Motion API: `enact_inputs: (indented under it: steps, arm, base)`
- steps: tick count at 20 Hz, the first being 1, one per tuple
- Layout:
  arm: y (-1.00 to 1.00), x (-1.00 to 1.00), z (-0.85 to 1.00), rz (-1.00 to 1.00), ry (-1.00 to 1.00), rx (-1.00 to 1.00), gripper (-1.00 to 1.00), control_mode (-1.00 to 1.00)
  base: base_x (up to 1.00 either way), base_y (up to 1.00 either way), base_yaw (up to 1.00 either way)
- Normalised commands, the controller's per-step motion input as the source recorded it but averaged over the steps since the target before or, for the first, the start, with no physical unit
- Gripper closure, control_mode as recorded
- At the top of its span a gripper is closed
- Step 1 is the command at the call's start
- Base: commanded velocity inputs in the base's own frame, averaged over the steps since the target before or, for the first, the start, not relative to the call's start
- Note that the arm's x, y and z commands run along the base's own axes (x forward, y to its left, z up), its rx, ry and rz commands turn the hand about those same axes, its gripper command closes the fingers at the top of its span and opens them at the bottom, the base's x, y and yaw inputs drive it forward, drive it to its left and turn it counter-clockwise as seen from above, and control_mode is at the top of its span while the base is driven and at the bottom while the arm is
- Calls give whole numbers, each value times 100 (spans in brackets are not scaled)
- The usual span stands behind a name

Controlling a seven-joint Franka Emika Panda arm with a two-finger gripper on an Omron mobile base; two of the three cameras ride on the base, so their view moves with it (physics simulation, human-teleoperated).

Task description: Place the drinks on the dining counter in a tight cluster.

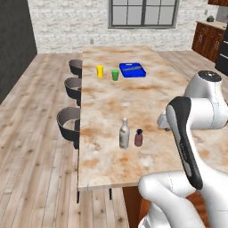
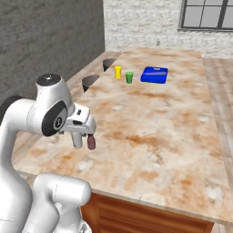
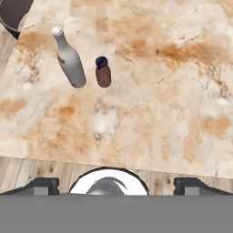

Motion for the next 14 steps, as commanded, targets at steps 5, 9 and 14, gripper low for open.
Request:
enact_inputs:
  steps: [5,9,14]
  arm:
    - [-6,-31,2,0,-25,0,-100,-100]
    - [0,19,0,-6,-2,-2,-100,-100]
    - [0,0,0,0,0,0,-100,-100]
  base:
    - [0,0,0]
    - [0,0,0]
    - [0,0,0]
